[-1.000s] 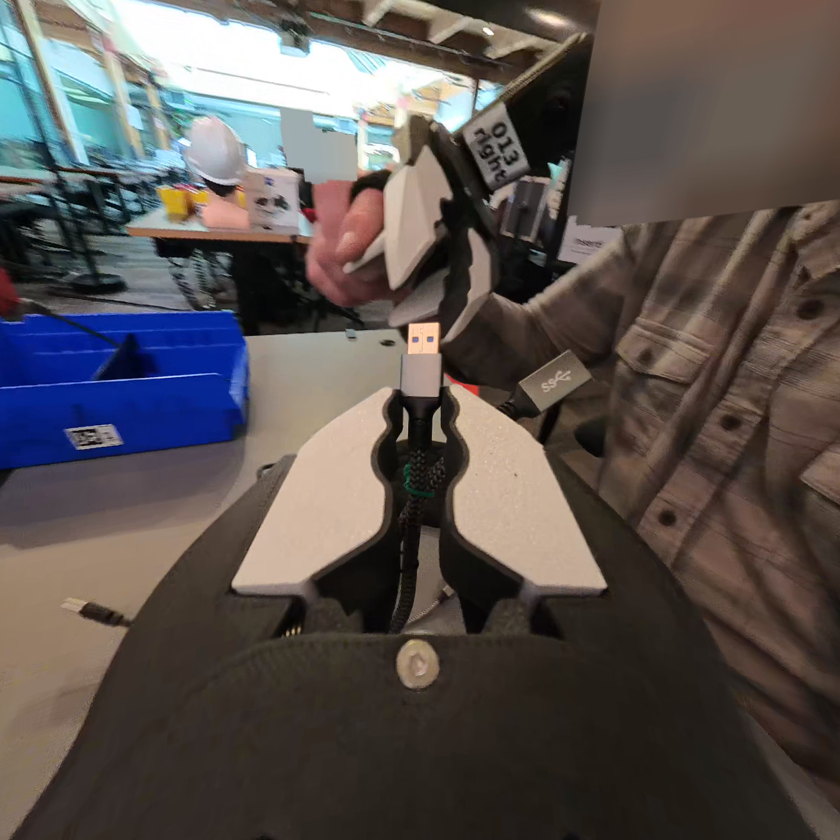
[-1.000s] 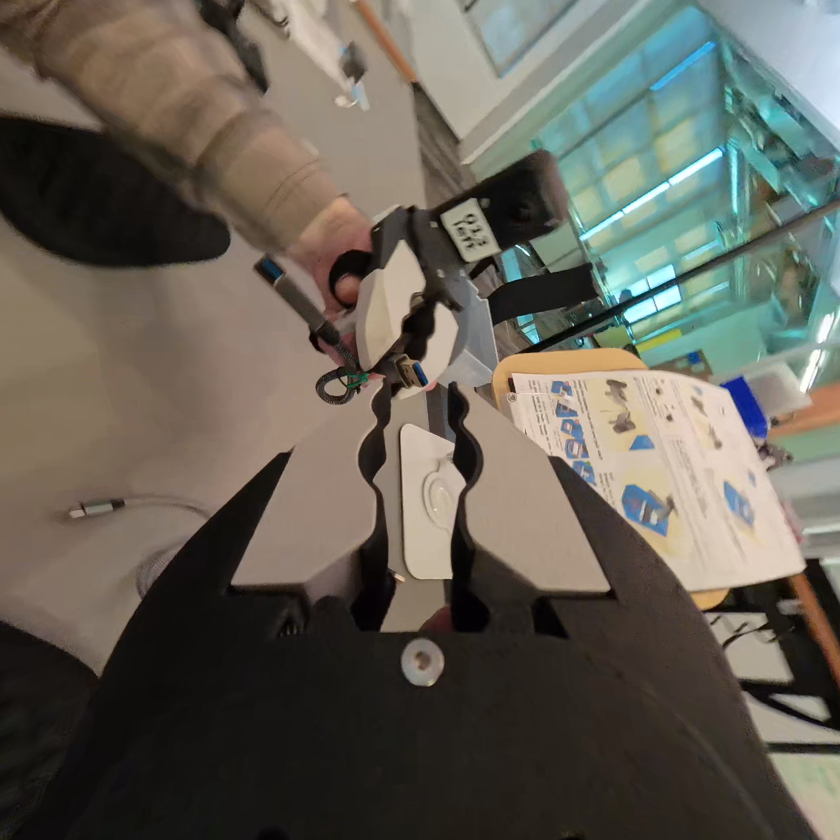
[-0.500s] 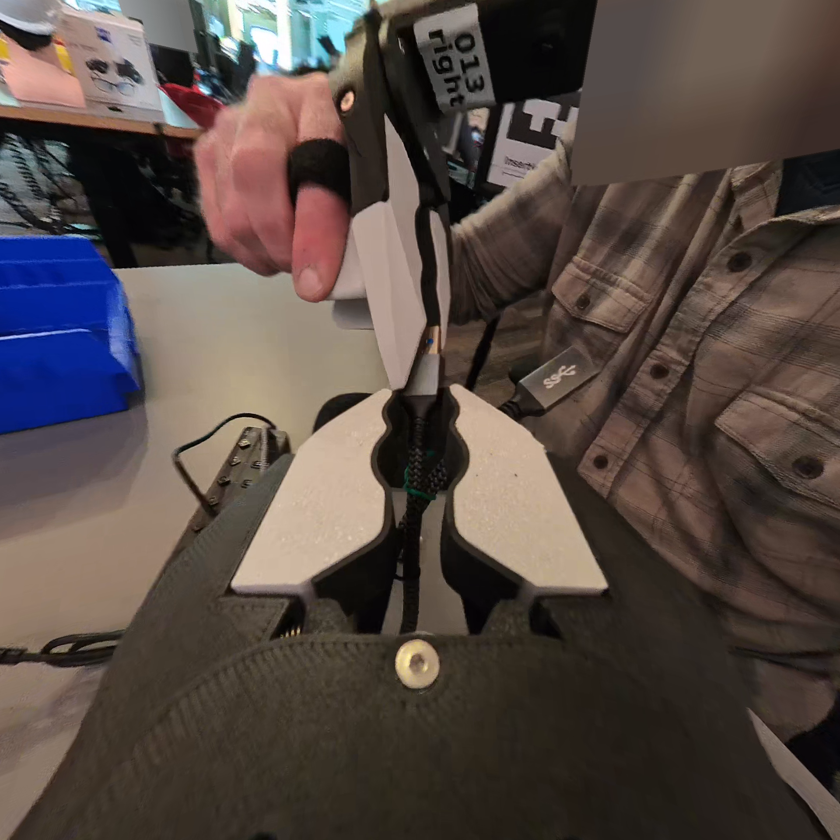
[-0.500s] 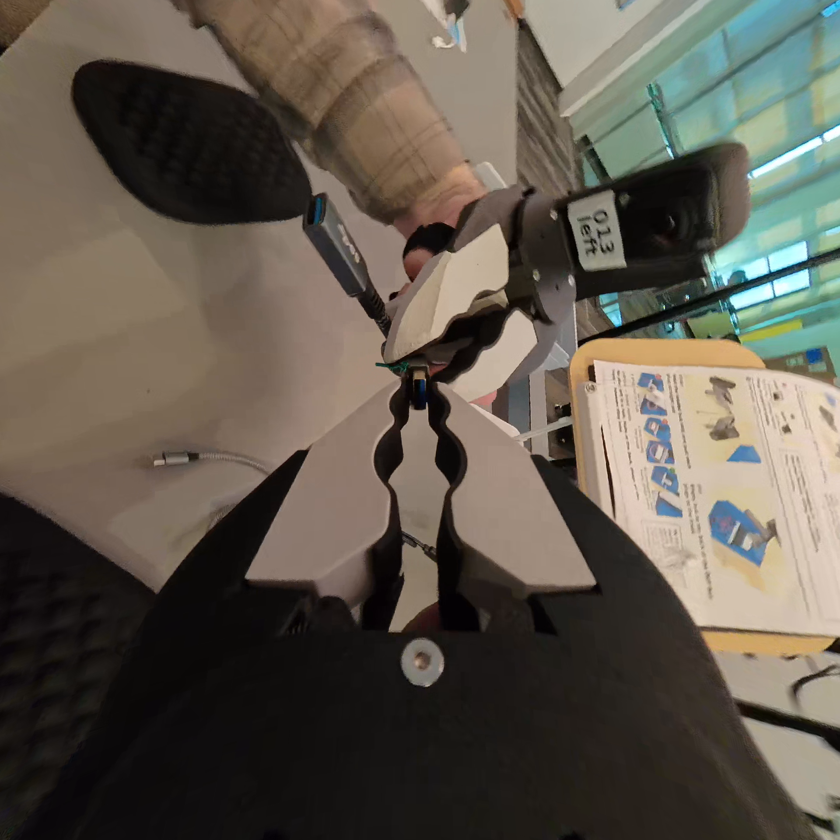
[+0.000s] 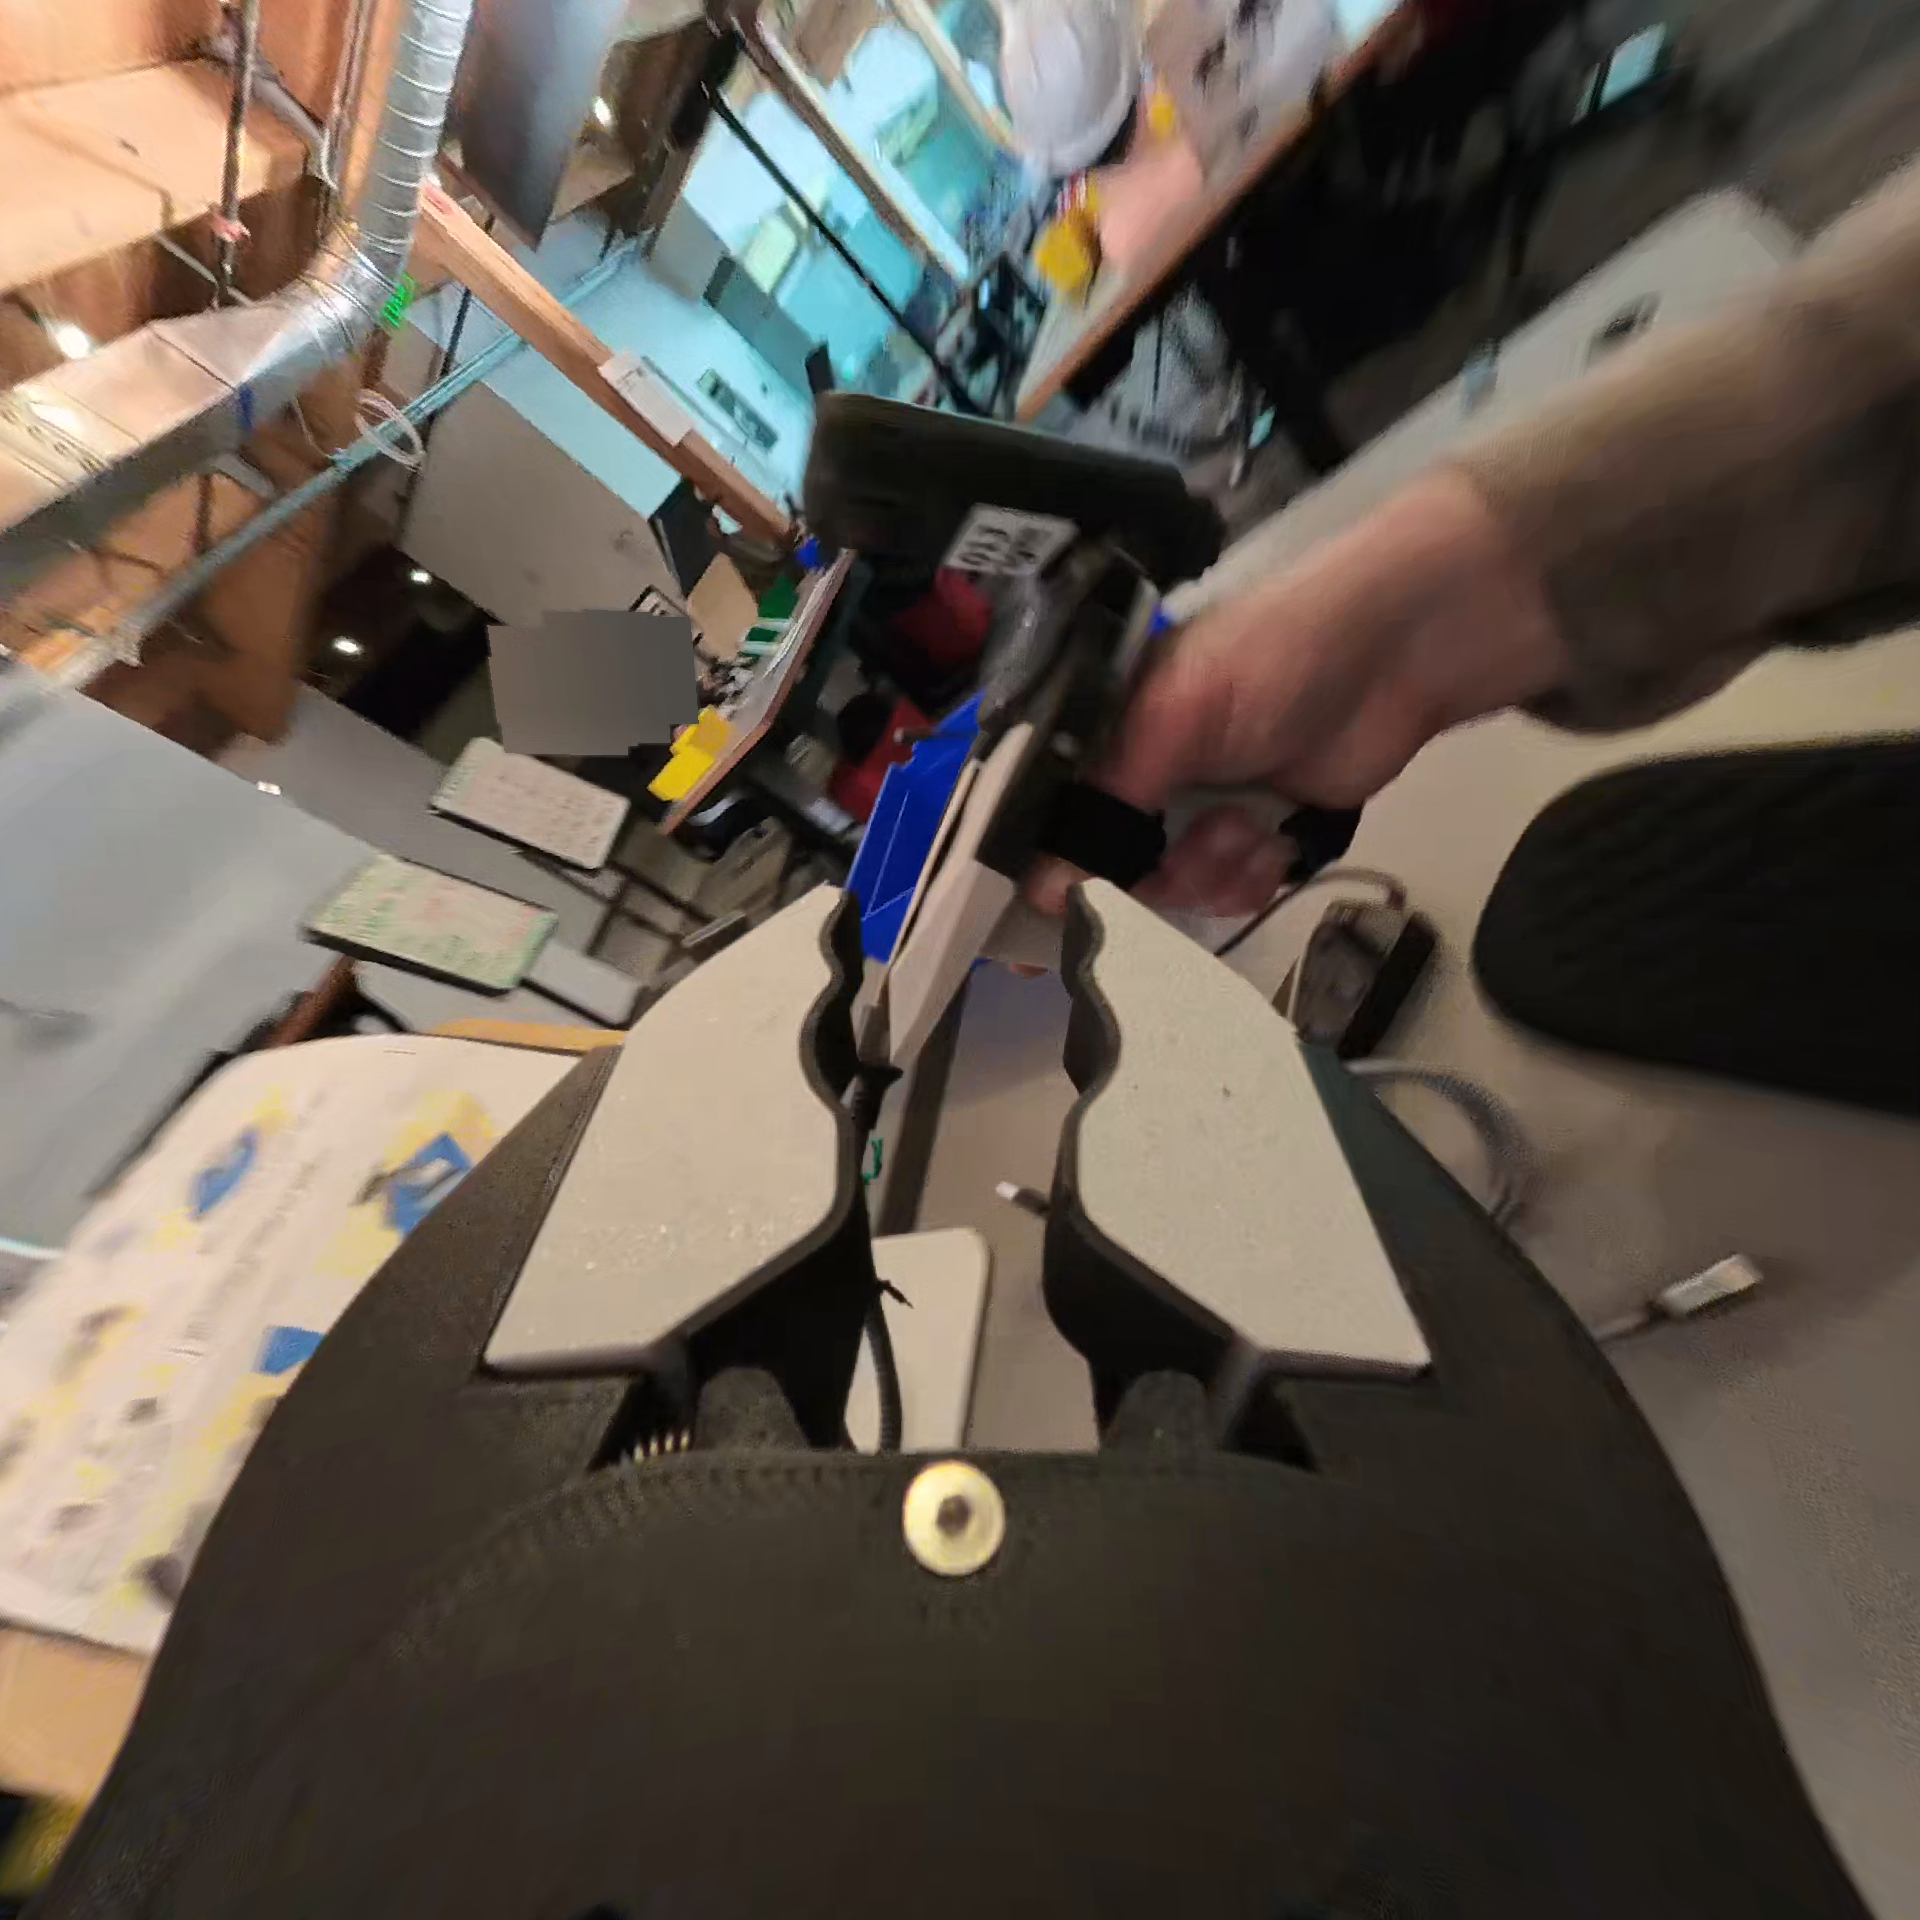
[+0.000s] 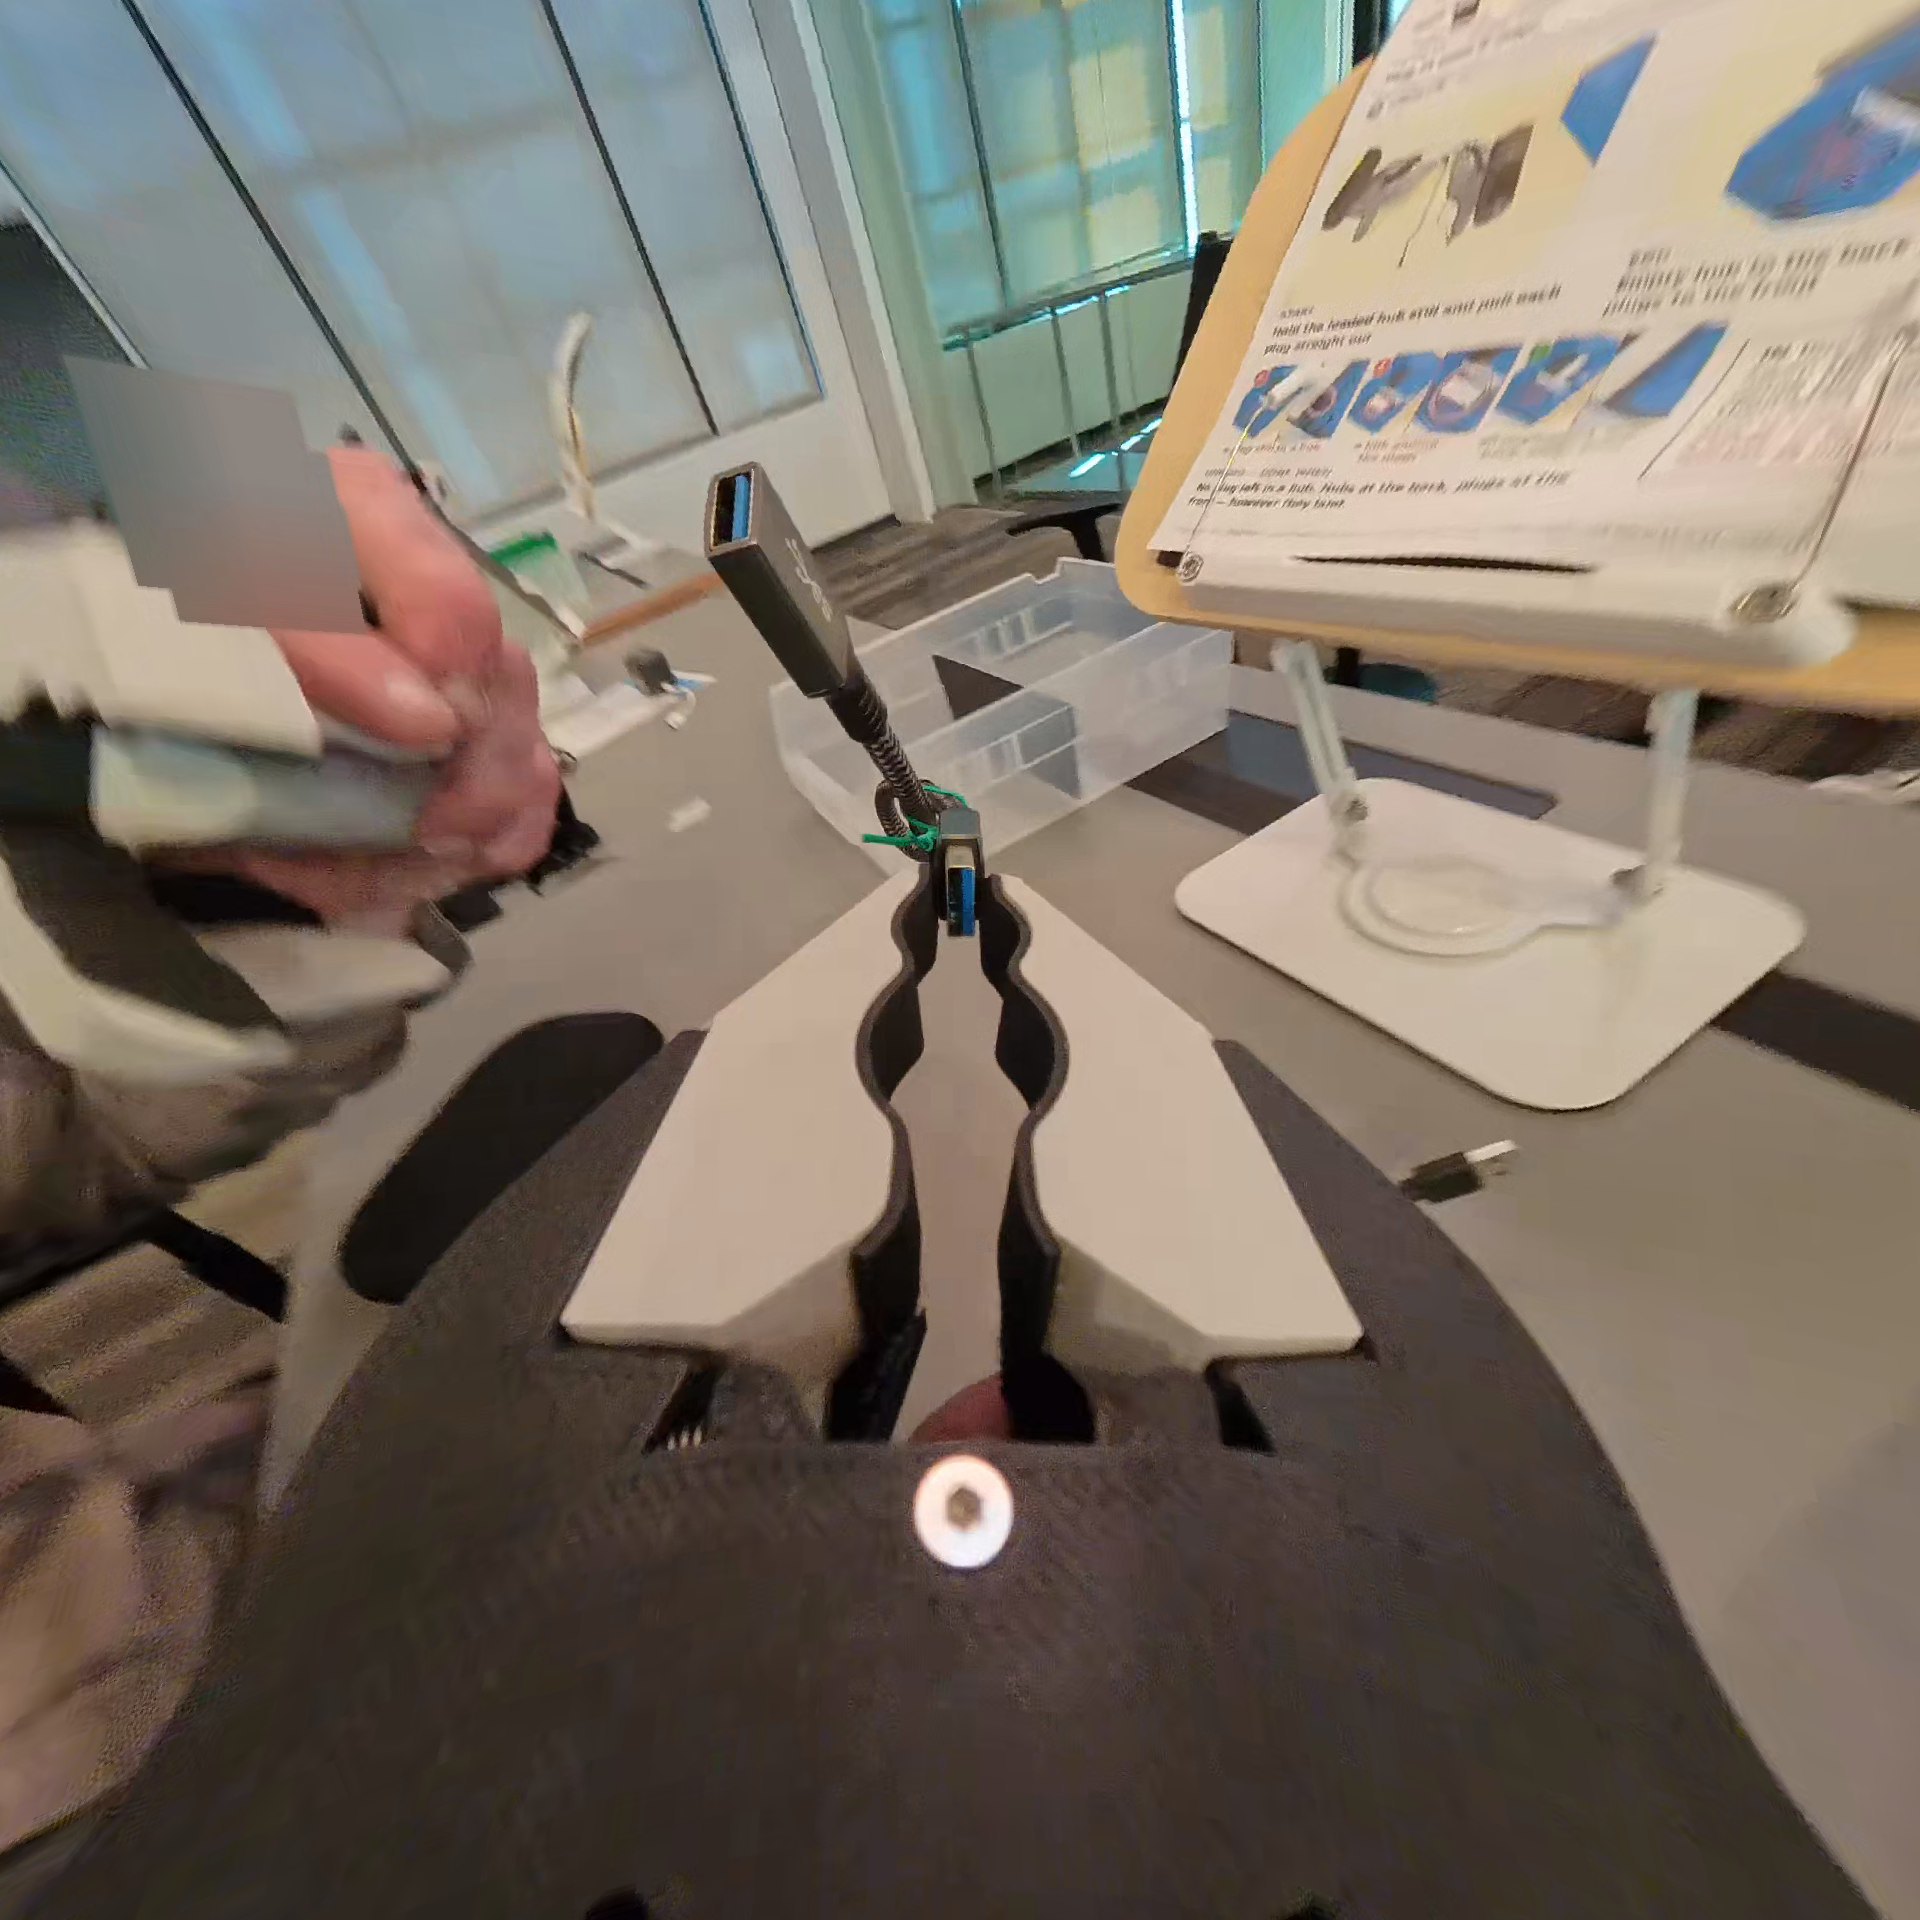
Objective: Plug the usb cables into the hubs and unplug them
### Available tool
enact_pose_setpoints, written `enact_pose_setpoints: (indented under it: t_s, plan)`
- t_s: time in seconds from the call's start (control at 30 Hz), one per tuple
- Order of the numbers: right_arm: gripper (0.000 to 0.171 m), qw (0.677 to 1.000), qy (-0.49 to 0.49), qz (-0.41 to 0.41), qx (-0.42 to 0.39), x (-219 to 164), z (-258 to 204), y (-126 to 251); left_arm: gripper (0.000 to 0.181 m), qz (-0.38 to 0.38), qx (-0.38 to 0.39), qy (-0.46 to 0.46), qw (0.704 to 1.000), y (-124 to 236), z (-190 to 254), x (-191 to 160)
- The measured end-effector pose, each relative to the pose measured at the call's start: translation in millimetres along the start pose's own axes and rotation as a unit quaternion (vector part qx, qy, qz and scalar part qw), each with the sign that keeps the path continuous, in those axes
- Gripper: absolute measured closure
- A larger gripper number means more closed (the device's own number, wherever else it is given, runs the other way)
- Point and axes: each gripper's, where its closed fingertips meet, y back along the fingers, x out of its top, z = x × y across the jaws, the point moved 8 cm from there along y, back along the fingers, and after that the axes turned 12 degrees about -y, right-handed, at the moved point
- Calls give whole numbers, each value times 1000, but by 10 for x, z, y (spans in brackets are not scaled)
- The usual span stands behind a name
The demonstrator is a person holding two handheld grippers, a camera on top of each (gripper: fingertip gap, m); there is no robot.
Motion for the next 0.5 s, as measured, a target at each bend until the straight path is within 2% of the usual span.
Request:
enact_pose_setpoints:
  t_s: [0.07,0.13,0.27,0.4,0.5]
  plan:
    - [165,999,-42,1,25,-56,11,-27,145,-51,19,-99,994,-157,156,-48]
    - [165,997,-66,-7,44,-120,-7,-42,143,-75,8,-151,986,-278,245,-141]
    - [165,993,-91,-18,73,-227,-66,-33,138,-95,-7,-145,985,-382,203,-323]
    - [166,988,-107,-22,104,-282,-153,-24,142,-119,-26,-170,978,-424,220,-476]
    - [166,984,-117,-24,129,-313,-228,-30,148,-125,-39,-156,979,-415,207,-556]
